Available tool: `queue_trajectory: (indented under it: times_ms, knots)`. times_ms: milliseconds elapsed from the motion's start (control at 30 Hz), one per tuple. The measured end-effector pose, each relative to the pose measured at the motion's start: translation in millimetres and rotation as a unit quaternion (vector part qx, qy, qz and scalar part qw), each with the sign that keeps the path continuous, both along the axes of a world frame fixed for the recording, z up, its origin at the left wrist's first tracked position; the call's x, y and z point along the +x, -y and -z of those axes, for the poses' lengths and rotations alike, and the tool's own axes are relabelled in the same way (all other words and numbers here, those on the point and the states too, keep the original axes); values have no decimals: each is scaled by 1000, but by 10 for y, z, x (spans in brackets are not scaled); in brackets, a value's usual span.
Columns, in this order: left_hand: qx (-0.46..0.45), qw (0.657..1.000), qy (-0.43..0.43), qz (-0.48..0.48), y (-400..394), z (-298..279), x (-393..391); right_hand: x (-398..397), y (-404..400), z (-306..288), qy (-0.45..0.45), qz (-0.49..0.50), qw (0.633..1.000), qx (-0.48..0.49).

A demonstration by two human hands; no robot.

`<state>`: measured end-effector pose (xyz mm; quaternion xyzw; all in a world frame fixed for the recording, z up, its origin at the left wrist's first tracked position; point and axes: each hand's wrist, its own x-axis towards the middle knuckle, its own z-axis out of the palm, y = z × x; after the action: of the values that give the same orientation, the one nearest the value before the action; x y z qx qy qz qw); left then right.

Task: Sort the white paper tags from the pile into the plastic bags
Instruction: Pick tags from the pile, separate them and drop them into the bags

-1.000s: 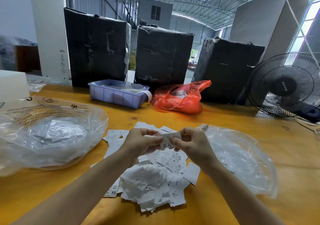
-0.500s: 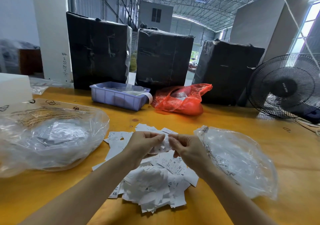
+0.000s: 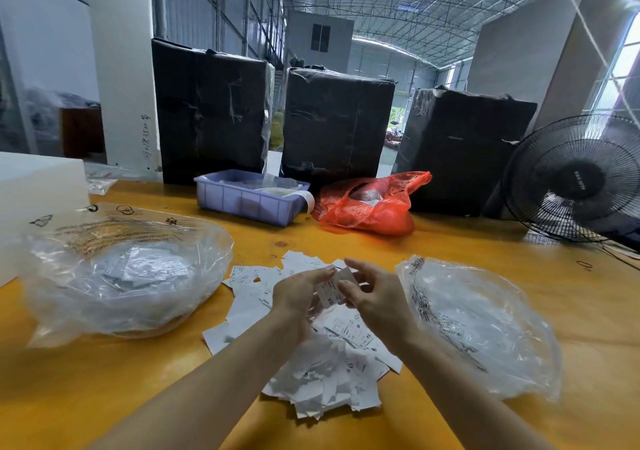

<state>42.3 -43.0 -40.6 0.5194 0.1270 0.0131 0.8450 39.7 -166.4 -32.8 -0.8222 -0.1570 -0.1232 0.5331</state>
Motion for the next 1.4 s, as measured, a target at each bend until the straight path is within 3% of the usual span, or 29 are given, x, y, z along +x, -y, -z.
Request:
queue_trajectory:
  times_ms: [167,300,467,667,833,1100,1200,1400]
  knots:
    - [-30,999,7,-18,53,32,-43,-71,9,-5,-8,-69,997,-30]
    - [-73,997,11,-5,54,65,-77,-87,63,36,-32,-31,997,68]
    - [-80,996,23,9,39,91,-108,-155,35,98,-29,-43,994,96]
    - [-99,994,30,38,96,70,-152,-191,11,142,-26,-69,996,52]
    - [3,991,37,125,-23,76,-145,-183,101,125,-76,-19,976,202]
    - [195,964,82,160,-90,133,-106,-155,166,118,-82,30,974,208]
    - [192,961,80,183,-92,114,-130,-169,182,108,-34,34,985,163]
    - [211,969,4,129,-207,-8,-71,-153,174,103,-2,37,993,112]
